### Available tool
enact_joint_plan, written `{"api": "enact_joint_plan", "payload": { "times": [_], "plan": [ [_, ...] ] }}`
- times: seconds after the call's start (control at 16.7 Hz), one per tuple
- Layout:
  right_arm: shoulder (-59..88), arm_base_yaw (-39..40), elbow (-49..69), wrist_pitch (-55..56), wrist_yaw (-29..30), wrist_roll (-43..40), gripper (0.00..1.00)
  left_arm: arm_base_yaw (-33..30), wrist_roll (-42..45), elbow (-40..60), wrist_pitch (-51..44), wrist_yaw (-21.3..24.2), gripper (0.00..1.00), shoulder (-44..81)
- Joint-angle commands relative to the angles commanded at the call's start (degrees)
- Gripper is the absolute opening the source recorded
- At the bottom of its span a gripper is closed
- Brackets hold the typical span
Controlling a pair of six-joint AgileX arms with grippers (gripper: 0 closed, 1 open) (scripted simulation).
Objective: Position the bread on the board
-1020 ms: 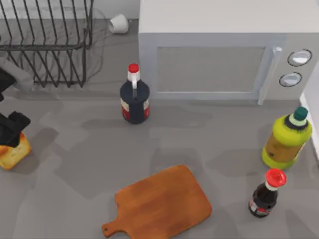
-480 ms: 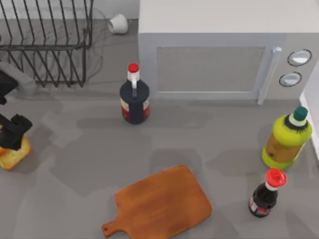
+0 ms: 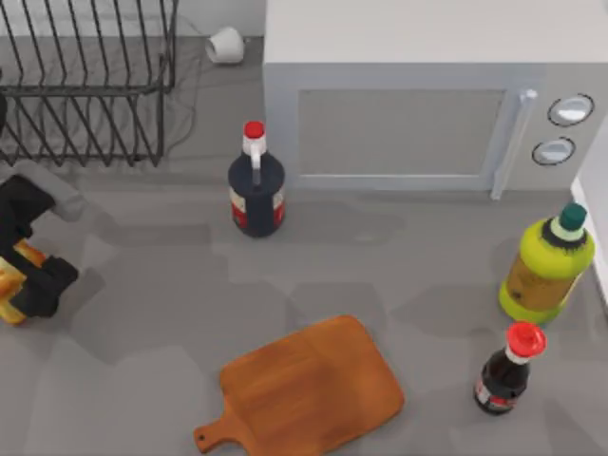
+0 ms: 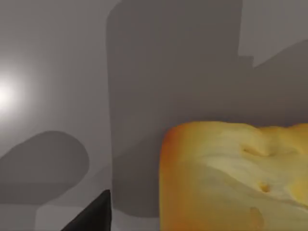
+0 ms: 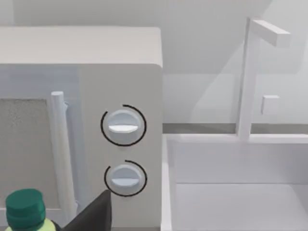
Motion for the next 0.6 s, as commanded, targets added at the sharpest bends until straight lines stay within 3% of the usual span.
{"api": "enact_joint_plan", "payload": {
  "times": [0.12, 0.6],
  "plan": [
    [0.0, 0.0, 0.0, 0.0, 0.0, 0.0, 1.0, 0.0, 0.0, 0.0, 0.0, 0.0, 1.0, 0.0],
    [0.0, 0.0, 0.0, 0.0, 0.0, 0.0, 1.0, 0.0, 0.0, 0.0, 0.0, 0.0, 0.4, 0.0]
  ]
}}
